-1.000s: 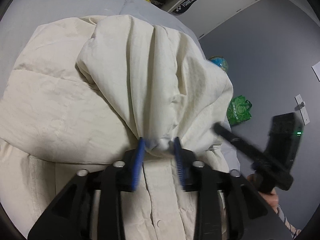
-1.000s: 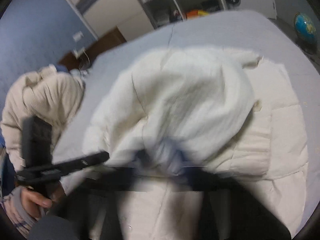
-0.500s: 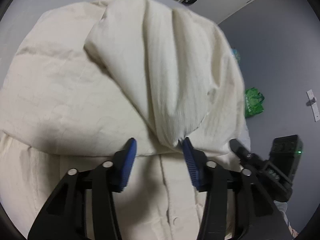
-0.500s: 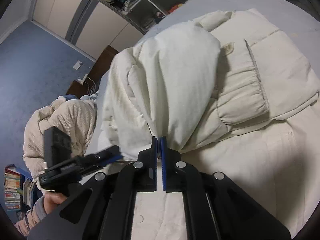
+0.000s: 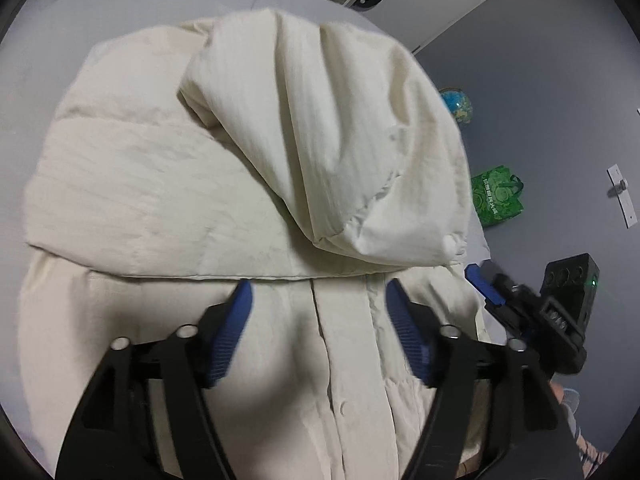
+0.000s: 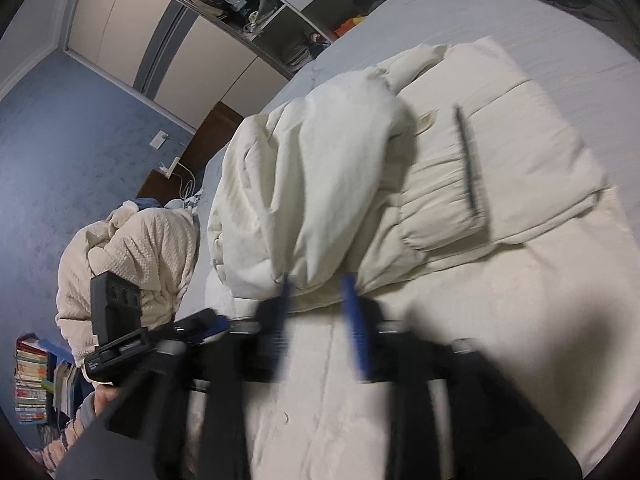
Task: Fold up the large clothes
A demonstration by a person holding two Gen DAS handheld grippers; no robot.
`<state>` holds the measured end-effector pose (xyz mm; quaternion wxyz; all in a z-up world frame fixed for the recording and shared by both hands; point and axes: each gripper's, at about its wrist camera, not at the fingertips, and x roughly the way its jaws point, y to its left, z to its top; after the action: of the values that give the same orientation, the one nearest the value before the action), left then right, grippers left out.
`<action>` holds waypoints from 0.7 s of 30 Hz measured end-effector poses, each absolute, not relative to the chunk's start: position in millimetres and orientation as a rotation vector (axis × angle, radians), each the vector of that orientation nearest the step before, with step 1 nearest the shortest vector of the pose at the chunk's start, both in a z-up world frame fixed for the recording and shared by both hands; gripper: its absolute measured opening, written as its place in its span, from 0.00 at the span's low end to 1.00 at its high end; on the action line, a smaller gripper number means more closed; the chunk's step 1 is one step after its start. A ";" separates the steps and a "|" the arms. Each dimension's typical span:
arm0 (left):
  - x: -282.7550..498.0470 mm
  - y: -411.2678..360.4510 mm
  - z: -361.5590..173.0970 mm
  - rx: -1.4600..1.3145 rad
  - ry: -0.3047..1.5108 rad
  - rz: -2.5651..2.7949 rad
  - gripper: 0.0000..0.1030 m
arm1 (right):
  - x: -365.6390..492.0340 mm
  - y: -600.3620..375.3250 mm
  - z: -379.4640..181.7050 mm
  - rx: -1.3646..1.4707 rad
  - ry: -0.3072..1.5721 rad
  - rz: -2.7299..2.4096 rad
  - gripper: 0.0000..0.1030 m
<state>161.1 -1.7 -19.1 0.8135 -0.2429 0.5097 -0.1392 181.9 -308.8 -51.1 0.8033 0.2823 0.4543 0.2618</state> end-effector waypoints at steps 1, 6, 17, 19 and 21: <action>156.3 -0.1 -15.1 -0.509 1.087 -0.294 0.77 | 179.5 -317.2 -47.1 0.609 0.969 0.559 0.53; 132.9 22.4 0.2 -0.504 1.079 -0.234 0.84 | 170.9 -353.4 -33.3 0.630 1.002 0.536 0.62; 86.8 103.5 -15.4 -0.541 1.172 0.008 0.84 | 155.8 -423.3 -10.9 0.544 1.115 0.420 0.68; 72.6 117.5 -21.4 -0.575 1.206 0.040 0.84 | 153.6 -431.7 -16.1 0.516 1.153 0.392 0.68; 59.7 127.4 -29.0 -0.622 1.241 0.056 0.84 | 150.1 -439.1 -24.3 0.473 1.197 0.352 0.68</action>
<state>59.7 127.4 -29.0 0.7684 -0.2867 0.5716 0.0259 150.1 -439.1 -24.3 0.7855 0.2194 0.5551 0.1631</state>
